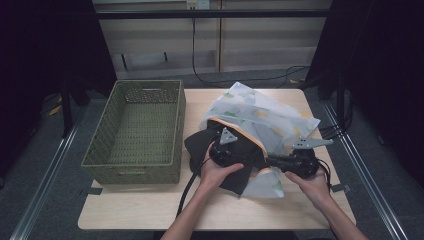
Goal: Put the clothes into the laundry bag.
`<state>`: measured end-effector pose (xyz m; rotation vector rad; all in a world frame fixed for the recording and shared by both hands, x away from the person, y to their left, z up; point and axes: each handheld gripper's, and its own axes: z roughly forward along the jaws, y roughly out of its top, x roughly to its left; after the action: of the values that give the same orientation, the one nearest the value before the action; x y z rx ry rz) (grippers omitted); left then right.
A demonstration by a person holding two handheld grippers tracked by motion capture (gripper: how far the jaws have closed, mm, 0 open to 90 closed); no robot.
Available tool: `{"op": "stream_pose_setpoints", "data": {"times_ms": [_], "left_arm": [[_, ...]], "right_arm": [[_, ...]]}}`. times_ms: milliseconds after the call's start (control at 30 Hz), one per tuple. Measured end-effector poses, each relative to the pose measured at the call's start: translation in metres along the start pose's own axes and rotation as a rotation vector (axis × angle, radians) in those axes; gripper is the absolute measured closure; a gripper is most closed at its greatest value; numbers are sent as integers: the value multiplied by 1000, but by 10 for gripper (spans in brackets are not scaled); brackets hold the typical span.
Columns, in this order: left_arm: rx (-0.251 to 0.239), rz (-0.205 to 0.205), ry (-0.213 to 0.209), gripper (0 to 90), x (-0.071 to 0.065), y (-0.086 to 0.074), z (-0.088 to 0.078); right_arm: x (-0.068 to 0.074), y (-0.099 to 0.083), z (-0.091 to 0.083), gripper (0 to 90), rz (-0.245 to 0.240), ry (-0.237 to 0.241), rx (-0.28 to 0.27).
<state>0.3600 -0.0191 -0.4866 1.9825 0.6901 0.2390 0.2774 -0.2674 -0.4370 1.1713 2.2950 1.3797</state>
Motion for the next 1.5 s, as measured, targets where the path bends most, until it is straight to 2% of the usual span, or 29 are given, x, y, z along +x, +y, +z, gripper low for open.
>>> {"op": "stream_pose_setpoints", "data": {"times_ms": [33,67,200,333,367,400,433,467,500,533,600,633,667,700,800,833,867,900,1000,1033,1100,1133,1233,1267,1300,1333,1367,1400,1500], "left_arm": [[4,12,-11,178,-5,-1,-2],[4,12,-11,161,-5,-1,-2],[21,22,-67,127,-16,3,-10],[37,40,-87,124,-17,6,-22],[29,43,-94,118,-16,7,-32],[29,43,-94,118,-16,7,-32],[28,51,-96,119,-15,8,-38],[13,56,-98,122,-15,8,-45],[-8,73,-89,122,-14,8,-59],[-8,73,-89,123,-14,8,-59],[-17,82,-66,124,-11,7,-74],[-24,88,-39,125,-7,4,-82],[-24,88,-39,125,-7,4,-82],[-39,61,-37,123,0,-1,-85],[-13,52,-22,97,6,-7,-83],[7,35,-47,77,11,-15,-75],[7,35,-47,73,11,-15,-75],[32,22,-51,50,13,-18,-70],[95,-25,-134,22,19,-27,-54],[114,-18,-142,5,18,-29,-51],[138,-22,-175,12,15,-31,-45],[146,3,-162,2,12,-30,-43],[143,34,-187,0,4,-30,-37],[143,34,-187,0,4,-30,-37],[195,73,-150,9,1,-29,-35],[195,73,-150,65,1,-29,-35],[201,89,-121,65,0,-29,-34],[190,92,-121,174,0,-30,-33],[182,100,-83,382,3,-30,-35]], "right_arm": [[1,1,-1,725,-11,-2,-6],[1,1,-1,725,-11,-2,-6],[6,9,-6,590,-23,-27,-41],[11,15,-6,546,-45,-41,-52],[13,17,-5,536,-49,-44,-49],[13,17,-5,536,-49,-44,-49],[17,20,-1,529,-78,-59,-37],[19,22,2,525,-79,-54,-35],[21,24,4,523,-85,-55,-33],[21,24,4,523,-85,-55,-33],[24,30,10,526,-97,-57,-35],[24,38,16,534,-102,-55,-41],[24,38,16,534,-102,-55,-41],[25,47,24,540,-109,-59,-44],[26,57,34,548,-135,-70,-35],[26,65,44,541,-157,-89,-30],[26,65,44,541,-157,-89,-30],[25,70,54,525,-143,-80,-27],[24,70,63,534,-145,-109,-11],[20,66,70,586,-121,-91,-3],[19,64,72,607,-116,-90,5],[18,62,72,659,-116,-80,13],[15,60,68,776,-92,-59,11],[15,60,68,776,-92,-59,11],[14,59,66,814,-93,-48,14],[14,59,66,814,-93,-48,14],[14,58,66,827,-84,-46,13],[13,57,65,837,-83,-33,14],[13,58,61,877,-78,-21,5]]}}
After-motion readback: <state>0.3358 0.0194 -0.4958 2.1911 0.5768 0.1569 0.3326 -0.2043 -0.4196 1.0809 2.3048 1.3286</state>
